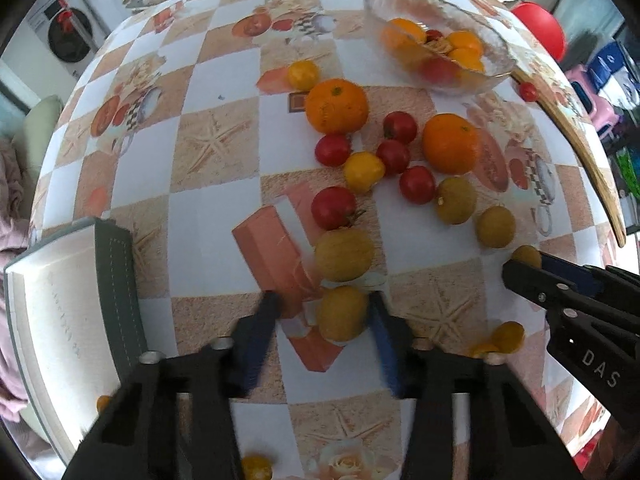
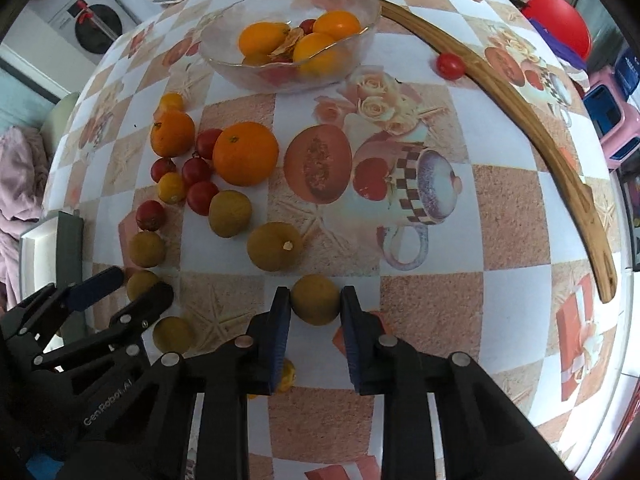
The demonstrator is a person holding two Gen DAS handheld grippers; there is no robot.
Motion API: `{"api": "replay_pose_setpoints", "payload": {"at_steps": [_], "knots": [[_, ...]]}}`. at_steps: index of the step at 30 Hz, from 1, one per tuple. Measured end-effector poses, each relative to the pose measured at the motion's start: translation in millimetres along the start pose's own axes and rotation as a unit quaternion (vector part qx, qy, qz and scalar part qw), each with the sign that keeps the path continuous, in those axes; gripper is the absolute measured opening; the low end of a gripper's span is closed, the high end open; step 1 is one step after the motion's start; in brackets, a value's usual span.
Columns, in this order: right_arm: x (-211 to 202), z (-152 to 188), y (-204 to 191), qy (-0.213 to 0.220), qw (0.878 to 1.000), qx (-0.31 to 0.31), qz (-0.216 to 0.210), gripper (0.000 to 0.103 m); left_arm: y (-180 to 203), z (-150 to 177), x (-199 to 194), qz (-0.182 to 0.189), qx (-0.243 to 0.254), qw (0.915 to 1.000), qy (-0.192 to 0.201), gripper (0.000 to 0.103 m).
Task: Organize fruits
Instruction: 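Grasp a yellow plum with each gripper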
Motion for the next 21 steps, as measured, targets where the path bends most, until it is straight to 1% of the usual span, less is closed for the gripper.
{"api": "replay_pose_setpoints", "payload": {"at_steps": [1,2,5,9,11,16,21], "knots": [[0,1,2,-0.003,1.000,0.010,-0.008,0.027,3,-1,0,0.003,0.004,1.0000,-0.001,0.026],[0,2,4,-0.006,1.000,0.020,-0.015,0.027,3,-2,-2,0.007,0.006,1.0000,-0.001,0.026],[-4,7,12,-0.007,0.999,0.031,-0.020,0.027,4,-1,-5,0.026,-0.003,0.9997,0.001,0.026],[-13,13,18,-0.007,0.999,0.036,-0.025,0.027,6,2,-17,0.034,0.001,0.9994,0.012,0.026],[-19,16,19,-0.006,0.999,0.039,-0.029,0.027,-1,2,-27,0.037,0.003,0.9992,0.018,0.026],[-30,19,11,-0.002,0.999,0.036,-0.033,0.027,-8,7,-46,0.039,0.002,0.9987,0.031,0.026],[-42,21,-5,0.005,0.999,0.026,-0.038,0.027,-23,10,-61,0.038,-0.007,0.9984,0.042,0.026]]}}
Point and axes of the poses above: each gripper's, at about its wrist camera, not at the fingertips, and x roughly the way its jaws point, y to its right, z to its underside, the point moved 8 cm from there along x, roughly the way its jaws point, and after that the axes turned 13 degrees about z, right-handed, at the moved point
